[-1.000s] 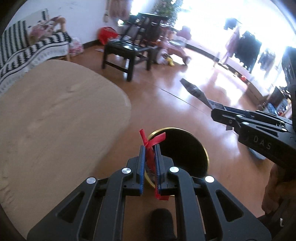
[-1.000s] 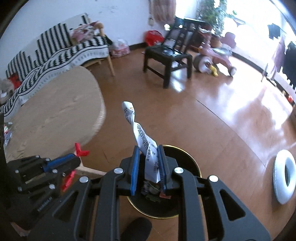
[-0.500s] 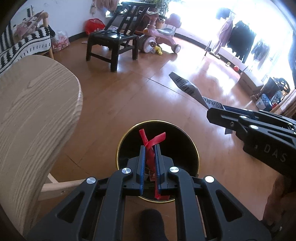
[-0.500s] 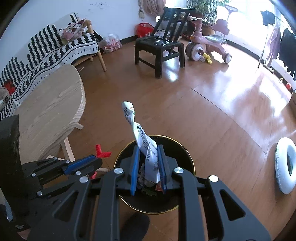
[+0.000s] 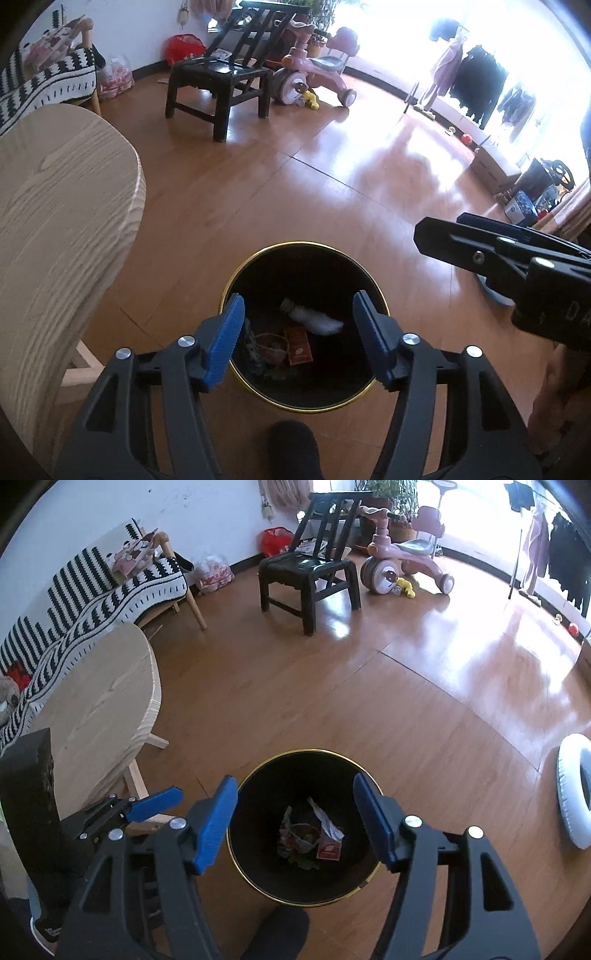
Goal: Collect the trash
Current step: 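Open both tools to drop the strips into the bin, then move both open tools back over the table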
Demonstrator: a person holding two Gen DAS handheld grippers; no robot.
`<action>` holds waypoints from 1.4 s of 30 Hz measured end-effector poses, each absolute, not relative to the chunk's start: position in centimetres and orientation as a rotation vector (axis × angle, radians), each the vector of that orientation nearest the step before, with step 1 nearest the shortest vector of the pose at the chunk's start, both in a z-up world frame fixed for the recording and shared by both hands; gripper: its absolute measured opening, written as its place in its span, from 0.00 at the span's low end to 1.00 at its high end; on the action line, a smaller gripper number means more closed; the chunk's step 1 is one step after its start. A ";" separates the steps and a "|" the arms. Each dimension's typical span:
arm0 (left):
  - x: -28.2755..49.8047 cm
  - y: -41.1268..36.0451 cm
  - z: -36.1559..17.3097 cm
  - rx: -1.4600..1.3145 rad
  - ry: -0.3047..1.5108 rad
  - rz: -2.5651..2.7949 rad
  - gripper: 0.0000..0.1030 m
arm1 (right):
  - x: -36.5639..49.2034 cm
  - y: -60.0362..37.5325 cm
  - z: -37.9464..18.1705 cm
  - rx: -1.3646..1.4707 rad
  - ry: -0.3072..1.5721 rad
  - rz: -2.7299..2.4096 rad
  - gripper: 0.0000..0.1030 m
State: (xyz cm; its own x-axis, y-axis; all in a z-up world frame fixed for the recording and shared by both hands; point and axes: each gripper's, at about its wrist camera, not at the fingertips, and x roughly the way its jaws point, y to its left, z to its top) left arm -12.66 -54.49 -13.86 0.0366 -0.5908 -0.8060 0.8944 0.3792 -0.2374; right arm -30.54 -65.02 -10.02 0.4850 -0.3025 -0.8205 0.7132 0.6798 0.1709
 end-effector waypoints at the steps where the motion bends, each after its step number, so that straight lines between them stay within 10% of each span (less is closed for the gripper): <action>1: -12.7 -54.3 -13.7 0.379 0.992 -1.182 0.63 | -30.4 -65.0 -9.9 0.543 0.857 -0.655 0.62; 11: -9.9 -47.9 -9.2 0.333 0.926 -1.103 0.84 | -25.2 -60.8 -7.4 0.487 0.819 -0.564 0.79; 42: 10.1 -0.6 -4.3 0.031 0.871 -0.285 0.87 | 5.8 -23.8 -4.6 0.328 0.911 0.269 0.80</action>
